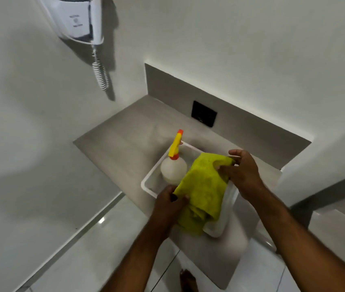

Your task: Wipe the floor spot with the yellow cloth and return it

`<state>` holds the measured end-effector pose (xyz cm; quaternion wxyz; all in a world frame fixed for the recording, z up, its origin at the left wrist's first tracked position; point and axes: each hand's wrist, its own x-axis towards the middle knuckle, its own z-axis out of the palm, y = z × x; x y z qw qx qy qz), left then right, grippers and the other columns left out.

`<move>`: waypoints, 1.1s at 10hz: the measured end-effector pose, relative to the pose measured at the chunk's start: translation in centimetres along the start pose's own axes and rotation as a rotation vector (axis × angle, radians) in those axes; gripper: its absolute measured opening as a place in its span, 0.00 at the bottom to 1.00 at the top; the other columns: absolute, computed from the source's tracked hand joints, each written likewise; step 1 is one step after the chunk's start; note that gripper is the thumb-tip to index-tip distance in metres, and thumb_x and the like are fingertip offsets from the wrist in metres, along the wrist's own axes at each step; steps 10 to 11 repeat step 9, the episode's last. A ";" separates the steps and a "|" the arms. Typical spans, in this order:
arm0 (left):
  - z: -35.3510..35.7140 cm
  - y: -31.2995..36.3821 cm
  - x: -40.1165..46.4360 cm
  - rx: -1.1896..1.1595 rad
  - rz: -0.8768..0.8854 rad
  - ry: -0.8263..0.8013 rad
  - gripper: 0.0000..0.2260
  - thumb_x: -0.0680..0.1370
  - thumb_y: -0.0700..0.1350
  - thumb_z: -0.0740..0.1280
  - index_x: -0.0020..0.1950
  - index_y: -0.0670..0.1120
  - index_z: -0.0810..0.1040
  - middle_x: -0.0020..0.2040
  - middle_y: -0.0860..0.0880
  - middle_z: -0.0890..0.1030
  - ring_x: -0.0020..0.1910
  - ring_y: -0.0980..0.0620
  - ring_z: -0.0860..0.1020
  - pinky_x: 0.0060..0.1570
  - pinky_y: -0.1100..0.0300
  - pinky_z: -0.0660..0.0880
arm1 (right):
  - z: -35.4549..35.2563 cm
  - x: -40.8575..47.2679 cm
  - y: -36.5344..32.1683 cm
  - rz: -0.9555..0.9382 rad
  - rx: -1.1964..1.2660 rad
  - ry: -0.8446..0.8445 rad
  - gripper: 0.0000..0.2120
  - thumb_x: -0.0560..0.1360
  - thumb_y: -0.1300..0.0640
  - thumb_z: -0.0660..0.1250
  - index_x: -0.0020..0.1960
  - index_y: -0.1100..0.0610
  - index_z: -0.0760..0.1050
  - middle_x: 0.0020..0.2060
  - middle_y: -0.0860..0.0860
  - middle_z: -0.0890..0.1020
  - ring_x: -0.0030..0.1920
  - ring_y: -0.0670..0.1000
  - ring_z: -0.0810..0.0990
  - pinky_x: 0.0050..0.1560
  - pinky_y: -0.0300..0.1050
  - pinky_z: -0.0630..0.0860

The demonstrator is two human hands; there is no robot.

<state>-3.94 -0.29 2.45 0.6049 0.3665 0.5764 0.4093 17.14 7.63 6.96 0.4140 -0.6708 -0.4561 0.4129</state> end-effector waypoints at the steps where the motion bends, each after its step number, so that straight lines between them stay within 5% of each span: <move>1: 3.3 -0.5 3.5 0.213 -0.035 -0.011 0.14 0.65 0.47 0.71 0.49 0.45 0.79 0.48 0.39 0.84 0.49 0.40 0.82 0.49 0.43 0.80 | -0.7 2.9 3.5 0.043 -0.128 -0.011 0.33 0.66 0.69 0.75 0.67 0.63 0.66 0.58 0.64 0.76 0.49 0.55 0.75 0.48 0.48 0.74; 3: 5.7 -1.6 8.0 0.571 -0.223 -0.053 0.24 0.60 0.49 0.64 0.52 0.40 0.77 0.50 0.42 0.78 0.54 0.41 0.77 0.51 0.50 0.76 | 0.0 5.3 7.1 -0.021 -0.542 -0.144 0.25 0.64 0.67 0.68 0.62 0.62 0.72 0.60 0.63 0.73 0.58 0.62 0.74 0.56 0.38 0.68; 4: 5.8 -2.5 8.7 0.683 -0.276 -0.053 0.24 0.64 0.48 0.66 0.57 0.40 0.76 0.57 0.41 0.78 0.53 0.44 0.76 0.47 0.56 0.73 | 1.1 5.1 7.8 -0.109 -0.696 -0.143 0.20 0.68 0.68 0.66 0.60 0.59 0.73 0.60 0.61 0.72 0.55 0.64 0.77 0.61 0.52 0.74; 5: 5.7 -3.1 8.8 0.844 -0.234 -0.031 0.14 0.70 0.42 0.67 0.53 0.40 0.75 0.57 0.40 0.79 0.51 0.43 0.77 0.44 0.57 0.72 | 1.8 4.5 8.9 -0.231 -0.908 -0.231 0.16 0.74 0.66 0.62 0.61 0.61 0.74 0.62 0.60 0.74 0.58 0.62 0.77 0.60 0.53 0.72; 6: 5.6 -3.0 8.4 1.079 -0.120 -0.065 0.13 0.71 0.43 0.67 0.54 0.40 0.74 0.55 0.42 0.80 0.55 0.41 0.79 0.45 0.55 0.73 | 1.9 3.9 8.7 -0.325 -1.174 -0.244 0.14 0.75 0.63 0.62 0.59 0.61 0.76 0.59 0.59 0.78 0.55 0.60 0.80 0.54 0.54 0.76; 7: 5.4 -2.1 7.3 1.263 0.026 -0.024 0.12 0.72 0.43 0.66 0.53 0.41 0.73 0.51 0.43 0.81 0.51 0.41 0.80 0.44 0.52 0.76 | 2.4 2.6 6.9 -0.394 -1.299 -0.213 0.11 0.57 0.65 0.79 0.38 0.61 0.82 0.34 0.59 0.83 0.30 0.61 0.82 0.29 0.50 0.80; 8: 4.1 -0.3 6.1 1.390 0.219 0.079 0.11 0.74 0.45 0.65 0.53 0.42 0.76 0.50 0.43 0.82 0.50 0.42 0.80 0.45 0.51 0.79 | 3.3 2.6 4.6 -0.339 -1.408 -0.179 0.05 0.68 0.60 0.70 0.44 0.57 0.80 0.41 0.56 0.83 0.41 0.59 0.83 0.41 0.48 0.78; 9: 0.8 2.4 4.8 1.395 0.456 0.225 0.12 0.74 0.49 0.65 0.51 0.42 0.79 0.48 0.42 0.83 0.48 0.41 0.80 0.44 0.51 0.77 | 3.8 2.8 2.2 -0.381 -1.360 -0.038 0.05 0.72 0.59 0.66 0.46 0.58 0.79 0.40 0.55 0.80 0.42 0.58 0.82 0.41 0.48 0.74; 11: 0.8 2.4 4.8 1.395 0.456 0.225 0.12 0.74 0.49 0.65 0.51 0.42 0.79 0.48 0.42 0.83 0.48 0.41 0.80 0.44 0.51 0.77 | 3.8 2.8 2.2 -0.381 -1.360 -0.038 0.05 0.72 0.59 0.66 0.46 0.58 0.79 0.40 0.55 0.80 0.42 0.58 0.82 0.41 0.48 0.74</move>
